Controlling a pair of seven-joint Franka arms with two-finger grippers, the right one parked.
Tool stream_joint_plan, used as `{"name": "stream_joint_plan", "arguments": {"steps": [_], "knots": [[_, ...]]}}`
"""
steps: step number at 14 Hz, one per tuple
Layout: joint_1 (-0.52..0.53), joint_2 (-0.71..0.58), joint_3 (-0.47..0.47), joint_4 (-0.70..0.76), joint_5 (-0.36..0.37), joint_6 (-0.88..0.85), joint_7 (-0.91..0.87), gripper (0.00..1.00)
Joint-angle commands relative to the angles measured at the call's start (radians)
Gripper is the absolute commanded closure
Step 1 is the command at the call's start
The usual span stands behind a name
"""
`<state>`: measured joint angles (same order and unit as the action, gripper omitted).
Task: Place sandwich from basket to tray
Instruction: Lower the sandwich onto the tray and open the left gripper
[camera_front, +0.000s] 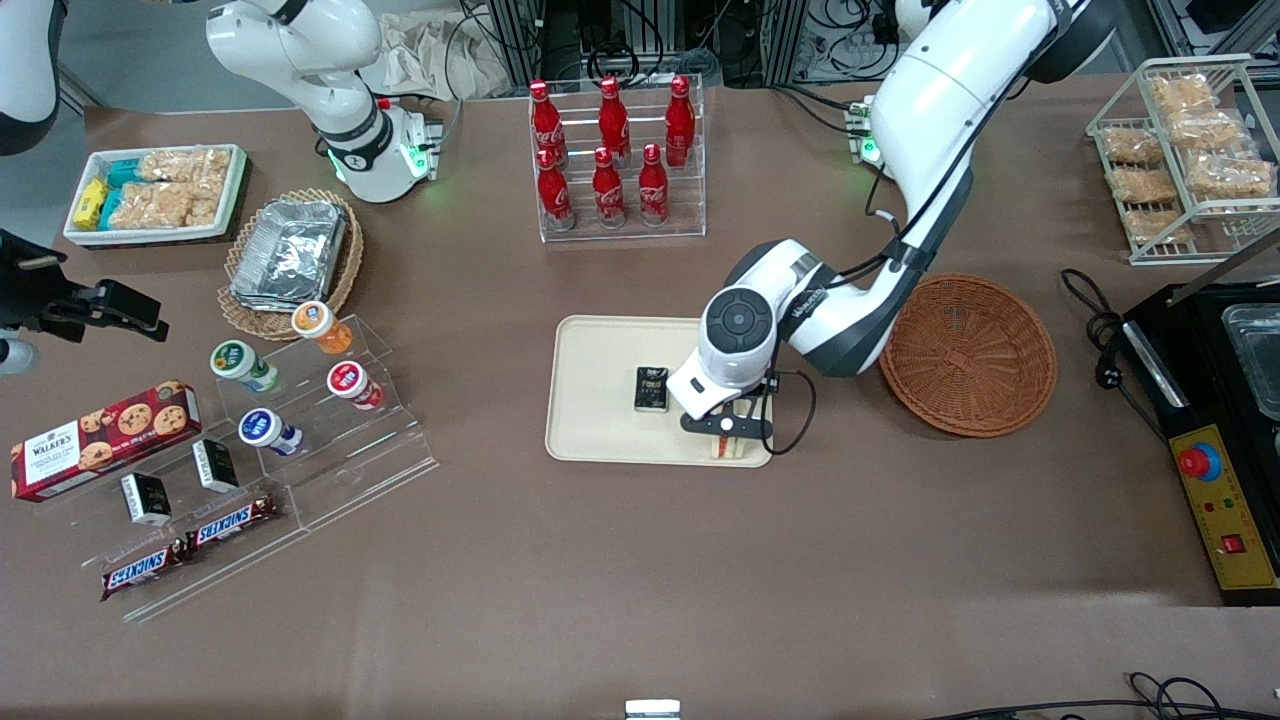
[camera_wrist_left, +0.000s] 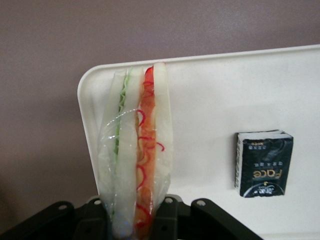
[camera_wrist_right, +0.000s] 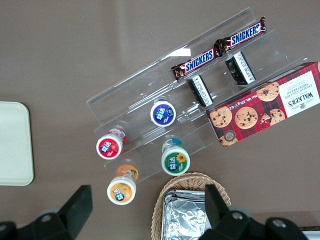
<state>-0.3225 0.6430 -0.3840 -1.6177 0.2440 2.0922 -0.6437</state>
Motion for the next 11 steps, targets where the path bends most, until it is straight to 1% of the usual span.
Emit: {"name": "stream_joint_plan", "arguments": {"steps": [1, 4, 5, 6, 7, 8, 11], "knots": [[-0.007, 0.026, 0.004, 0.018, 0.04, 0.008, -0.027, 1.0], [-0.004, 0.032, 0.004, 0.01, 0.052, 0.008, -0.039, 1.0], [-0.004, 0.033, 0.004, 0.01, 0.052, 0.008, -0.039, 0.79], [-0.003, 0.04, 0.004, 0.01, 0.052, 0.008, -0.037, 0.54], [-0.003, 0.043, 0.004, 0.01, 0.057, 0.008, -0.037, 0.11], [-0.001, 0.043, 0.004, 0.01, 0.063, 0.008, -0.039, 0.0], [0.0, 0.041, 0.004, 0.004, 0.063, 0.005, -0.04, 0.0]]}}
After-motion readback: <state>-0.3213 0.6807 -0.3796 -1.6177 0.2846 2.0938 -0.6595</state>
